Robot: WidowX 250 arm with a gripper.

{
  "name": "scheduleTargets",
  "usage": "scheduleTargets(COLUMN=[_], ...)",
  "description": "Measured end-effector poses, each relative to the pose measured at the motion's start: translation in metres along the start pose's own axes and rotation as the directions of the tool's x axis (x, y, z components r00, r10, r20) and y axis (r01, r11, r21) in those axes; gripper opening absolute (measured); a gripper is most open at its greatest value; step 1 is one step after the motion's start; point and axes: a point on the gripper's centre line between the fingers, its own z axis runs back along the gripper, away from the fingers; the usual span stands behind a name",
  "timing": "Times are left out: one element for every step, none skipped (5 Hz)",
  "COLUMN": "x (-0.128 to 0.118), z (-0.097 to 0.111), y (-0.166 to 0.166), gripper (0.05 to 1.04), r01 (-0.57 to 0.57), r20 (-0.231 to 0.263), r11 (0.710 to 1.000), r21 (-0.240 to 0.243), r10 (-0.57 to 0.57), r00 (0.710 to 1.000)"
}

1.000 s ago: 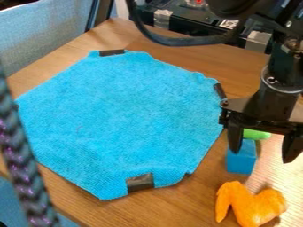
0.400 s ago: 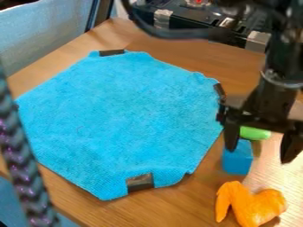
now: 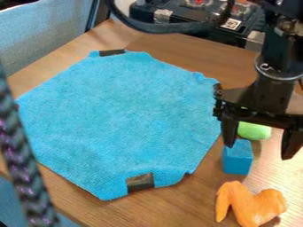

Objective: Put the blue figure to the edge of the cloth

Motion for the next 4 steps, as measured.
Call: scheduleTargets(x=[0.0, -0.004, -0.003, 0.003], z=[0.0, -0.008, -0.013, -0.017], y=[0.002, 0.009, 0.013, 0.016], gripper=[1.001, 1.001, 1.001, 1.001], r01=[-0.017, -0.067, -0.11, -0.146], r20=[-0.002, -0.028, -0.04, -0.034], r11=[1.0, 0.995, 0.985, 0.982], r21=[0.015, 0.076, 0.132, 0.12], r10=[0.017, 0.07, 0.116, 0.151], r00=[1.0, 0.997, 0.992, 0.988])
